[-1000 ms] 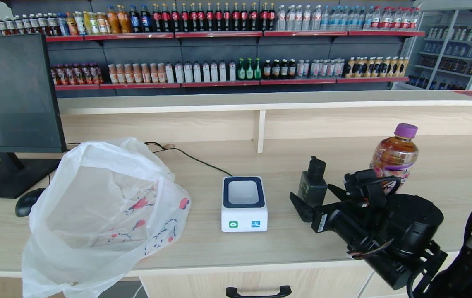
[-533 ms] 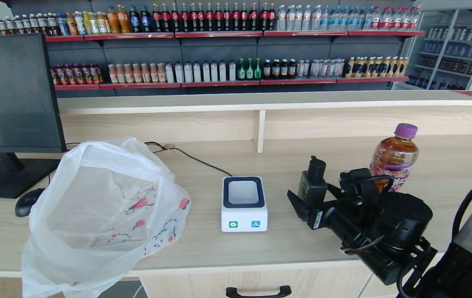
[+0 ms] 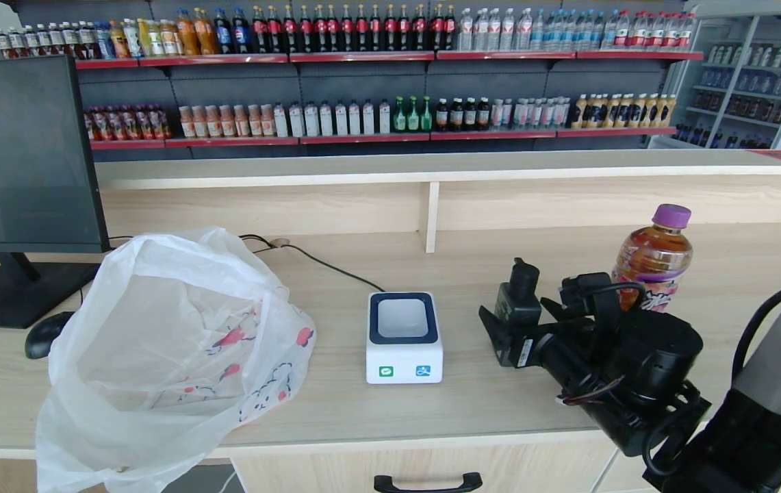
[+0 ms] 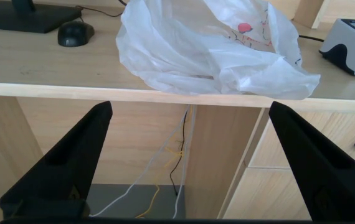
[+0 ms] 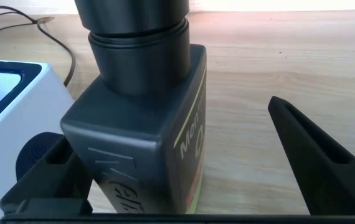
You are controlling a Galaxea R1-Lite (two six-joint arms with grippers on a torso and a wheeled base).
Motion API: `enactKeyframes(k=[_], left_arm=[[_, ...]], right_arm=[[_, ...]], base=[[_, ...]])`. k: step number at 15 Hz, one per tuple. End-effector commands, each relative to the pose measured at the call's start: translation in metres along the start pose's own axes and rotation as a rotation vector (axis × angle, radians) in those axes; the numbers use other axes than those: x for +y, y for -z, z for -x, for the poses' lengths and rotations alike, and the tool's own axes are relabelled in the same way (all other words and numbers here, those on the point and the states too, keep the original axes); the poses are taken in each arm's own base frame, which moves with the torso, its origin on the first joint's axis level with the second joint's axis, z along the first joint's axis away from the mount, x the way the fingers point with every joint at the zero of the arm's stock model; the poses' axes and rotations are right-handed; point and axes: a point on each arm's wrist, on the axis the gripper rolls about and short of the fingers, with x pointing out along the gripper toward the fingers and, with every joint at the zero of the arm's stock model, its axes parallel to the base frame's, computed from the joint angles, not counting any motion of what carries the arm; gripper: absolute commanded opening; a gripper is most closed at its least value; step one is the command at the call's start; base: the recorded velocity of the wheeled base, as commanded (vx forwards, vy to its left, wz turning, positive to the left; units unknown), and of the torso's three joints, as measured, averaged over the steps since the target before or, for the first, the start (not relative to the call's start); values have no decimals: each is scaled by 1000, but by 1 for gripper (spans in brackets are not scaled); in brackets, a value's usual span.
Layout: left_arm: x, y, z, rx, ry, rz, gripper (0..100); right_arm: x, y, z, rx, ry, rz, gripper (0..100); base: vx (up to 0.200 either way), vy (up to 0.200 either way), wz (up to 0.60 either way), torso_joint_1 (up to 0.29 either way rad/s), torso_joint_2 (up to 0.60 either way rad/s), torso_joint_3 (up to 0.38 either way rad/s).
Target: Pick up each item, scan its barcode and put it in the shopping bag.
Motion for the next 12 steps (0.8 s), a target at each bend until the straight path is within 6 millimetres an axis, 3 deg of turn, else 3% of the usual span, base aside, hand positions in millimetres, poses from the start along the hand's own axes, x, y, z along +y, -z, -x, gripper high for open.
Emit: enactKeyframes(k=[1,12], left_arm=[[0,0,0,0,0,0,100],[0,0,0,0,0,0,100]], right_arm=[[0,-2,-2,-13,1,-3,100],[1,3,-6,-3,18,2,100]], base=[[0,0,0,0,0,0],[0,0,0,0,0,0]])
